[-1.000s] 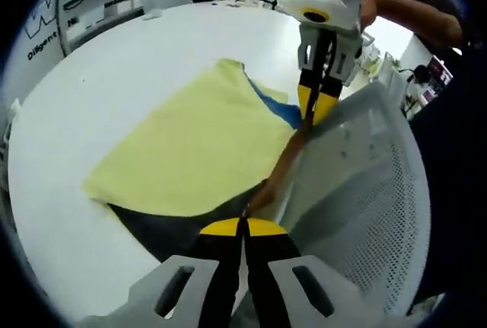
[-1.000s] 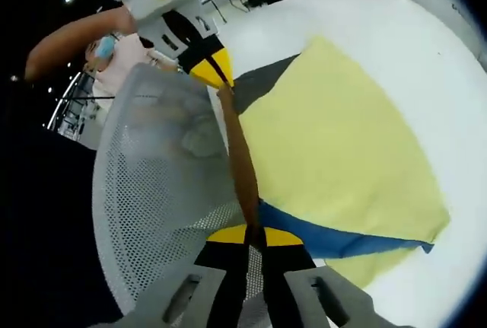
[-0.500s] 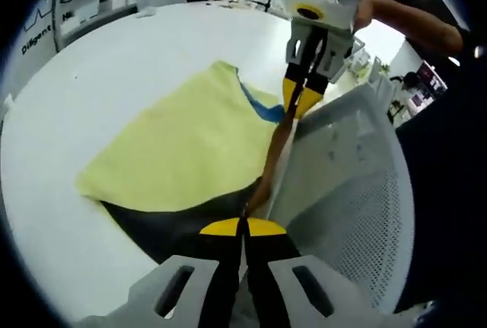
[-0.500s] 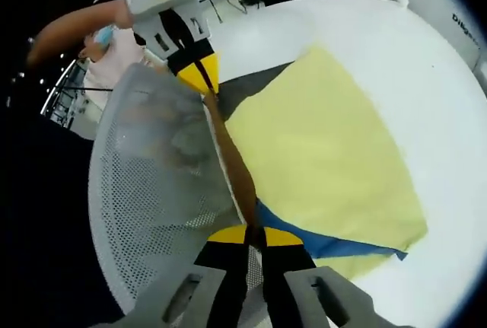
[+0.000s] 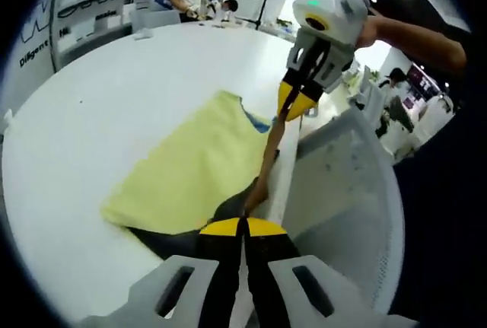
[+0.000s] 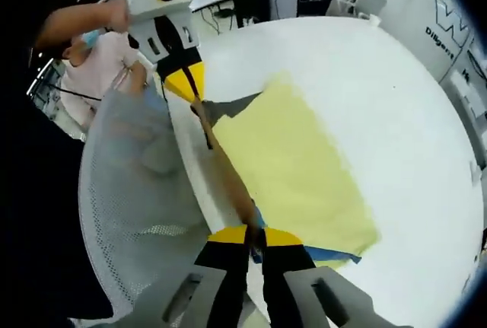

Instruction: Fold the garment on the visible template until the final outline fits inside the template.

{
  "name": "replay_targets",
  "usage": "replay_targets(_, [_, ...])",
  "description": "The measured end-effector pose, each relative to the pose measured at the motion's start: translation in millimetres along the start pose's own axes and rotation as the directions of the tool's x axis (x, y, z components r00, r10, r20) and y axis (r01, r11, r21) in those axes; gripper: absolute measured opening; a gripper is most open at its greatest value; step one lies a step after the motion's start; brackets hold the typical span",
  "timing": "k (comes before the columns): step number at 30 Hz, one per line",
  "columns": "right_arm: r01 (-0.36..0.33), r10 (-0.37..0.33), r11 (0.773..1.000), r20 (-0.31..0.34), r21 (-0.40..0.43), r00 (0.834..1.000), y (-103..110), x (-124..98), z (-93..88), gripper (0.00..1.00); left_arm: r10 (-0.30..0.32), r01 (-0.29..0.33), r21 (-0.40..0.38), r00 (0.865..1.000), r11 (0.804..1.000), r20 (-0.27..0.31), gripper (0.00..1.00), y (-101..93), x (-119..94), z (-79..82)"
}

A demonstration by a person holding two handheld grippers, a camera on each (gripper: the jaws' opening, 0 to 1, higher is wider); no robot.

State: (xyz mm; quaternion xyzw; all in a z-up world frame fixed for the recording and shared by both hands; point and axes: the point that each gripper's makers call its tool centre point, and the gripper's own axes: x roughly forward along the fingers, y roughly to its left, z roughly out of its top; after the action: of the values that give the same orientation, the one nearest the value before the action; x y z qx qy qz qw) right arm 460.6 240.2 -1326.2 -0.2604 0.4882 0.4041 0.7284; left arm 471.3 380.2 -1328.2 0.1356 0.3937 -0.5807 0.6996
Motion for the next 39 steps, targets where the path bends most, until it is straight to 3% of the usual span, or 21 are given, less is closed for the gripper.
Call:
replay_targets(3, [0.061, -0.061, 0.998, 0.010, -0.008, 0.998, -11, -4, 8.3, 0.00, -0.001, 0.000, 0.013, 1.000, 1.000, 0.021, 0.00, 3.8, -5, 6.5])
replay_targets(7, [0.083, -0.083, 0.996, 0.034, 0.021, 0.996, -19, -5, 15.4, 0.00, 0.021, -0.021, 0.011, 0.999, 1.000, 0.036, 0.00, 10.9, -8, 12.1])
replay_targets(17, [0.084, -0.078, 0.994, 0.075, -0.068, 0.994, -42, -7, 27.8, 0.00, 0.082, -0.081, -0.034, 0.996, 0.996, 0.041, 0.00, 28.5, -9, 27.1])
replay_targets(21, [0.049, -0.042, 0.997, 0.114, -0.053, 0.993, -56, -13, 37.4, 0.00, 0.130, -0.128, -0.053, 0.991, 0.990, 0.034, 0.00, 40.3, -9, 34.7])
replay_targets(26, [0.033, -0.021, 0.995, 0.134, -0.092, 0.991, -71, -14, 42.0, 0.00, 0.183, -0.181, -0.052, 0.983, 0.982, 0.028, 0.00, 48.6, -11, 48.0])
replay_targets(35, [0.089, -0.066, 0.989, 0.190, -0.116, 0.980, -101, -26, 51.7, 0.00, 0.279, -0.279, -0.013, 0.959, 0.960, 0.042, 0.00, 62.9, -14, 78.8])
replay_targets(37, [0.094, -0.071, 0.989, 0.194, -0.115, 0.979, -105, -29, 54.6, 0.00, 0.308, -0.310, 0.079, 0.951, 0.947, 0.037, 0.00, 69.5, -16, 83.4])
replay_targets(39, [0.107, -0.085, 0.989, 0.206, -0.099, 0.975, -109, -33, 59.0, 0.00, 0.311, -0.313, 0.107, 0.950, 0.944, 0.039, 0.00, 72.3, -16, 87.1])
